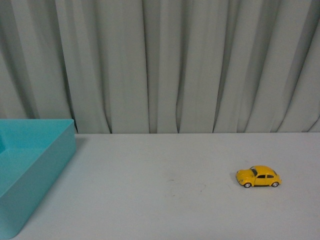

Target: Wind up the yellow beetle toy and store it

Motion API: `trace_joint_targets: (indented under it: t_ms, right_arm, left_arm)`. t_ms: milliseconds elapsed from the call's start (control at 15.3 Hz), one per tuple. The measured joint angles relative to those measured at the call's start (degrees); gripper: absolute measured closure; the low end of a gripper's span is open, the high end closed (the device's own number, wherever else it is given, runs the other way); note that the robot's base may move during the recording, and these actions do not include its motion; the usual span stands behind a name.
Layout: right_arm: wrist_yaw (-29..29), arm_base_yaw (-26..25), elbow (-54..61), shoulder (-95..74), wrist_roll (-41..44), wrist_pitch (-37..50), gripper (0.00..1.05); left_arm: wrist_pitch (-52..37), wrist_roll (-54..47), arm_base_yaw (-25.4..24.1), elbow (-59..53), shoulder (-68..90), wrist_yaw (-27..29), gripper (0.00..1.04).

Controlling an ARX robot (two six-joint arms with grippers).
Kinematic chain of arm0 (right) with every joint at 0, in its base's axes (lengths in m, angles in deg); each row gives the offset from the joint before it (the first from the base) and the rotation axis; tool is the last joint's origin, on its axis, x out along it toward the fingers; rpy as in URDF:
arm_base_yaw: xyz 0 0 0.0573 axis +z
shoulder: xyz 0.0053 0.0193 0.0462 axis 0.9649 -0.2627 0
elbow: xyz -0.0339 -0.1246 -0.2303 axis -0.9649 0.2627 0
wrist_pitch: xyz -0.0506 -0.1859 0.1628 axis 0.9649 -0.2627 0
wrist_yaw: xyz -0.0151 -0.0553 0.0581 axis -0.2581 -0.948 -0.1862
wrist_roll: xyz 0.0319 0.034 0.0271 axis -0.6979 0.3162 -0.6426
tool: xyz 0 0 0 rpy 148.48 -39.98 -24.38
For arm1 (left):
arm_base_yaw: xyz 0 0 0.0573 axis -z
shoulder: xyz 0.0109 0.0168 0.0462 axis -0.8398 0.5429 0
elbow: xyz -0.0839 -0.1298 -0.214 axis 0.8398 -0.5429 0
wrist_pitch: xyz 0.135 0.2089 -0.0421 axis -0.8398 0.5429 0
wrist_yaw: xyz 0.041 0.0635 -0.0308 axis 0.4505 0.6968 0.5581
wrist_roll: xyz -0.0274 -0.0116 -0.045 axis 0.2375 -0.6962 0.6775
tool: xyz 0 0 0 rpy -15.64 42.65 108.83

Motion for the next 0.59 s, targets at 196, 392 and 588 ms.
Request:
trace_joint_targets:
  t_ms: [196,392,588]
  right_arm:
    - [0.0,0.0,0.0,0.02,0.0,0.02,0.07]
    - [0.02,0.0,0.0,0.02,0.0,0.0,0.07]
    - [0.02,0.0,0.0,0.0,0.0,0.0,0.07]
  left_arm:
    - [-0.02,-0.02,0.0,0.0,0.0,0.0,0.07]
    - [0.0,0.0,0.0,0.0,0.0,0.0,0.07]
    - [0.02,0.0,0.0,0.0,0.0,0.0,0.07]
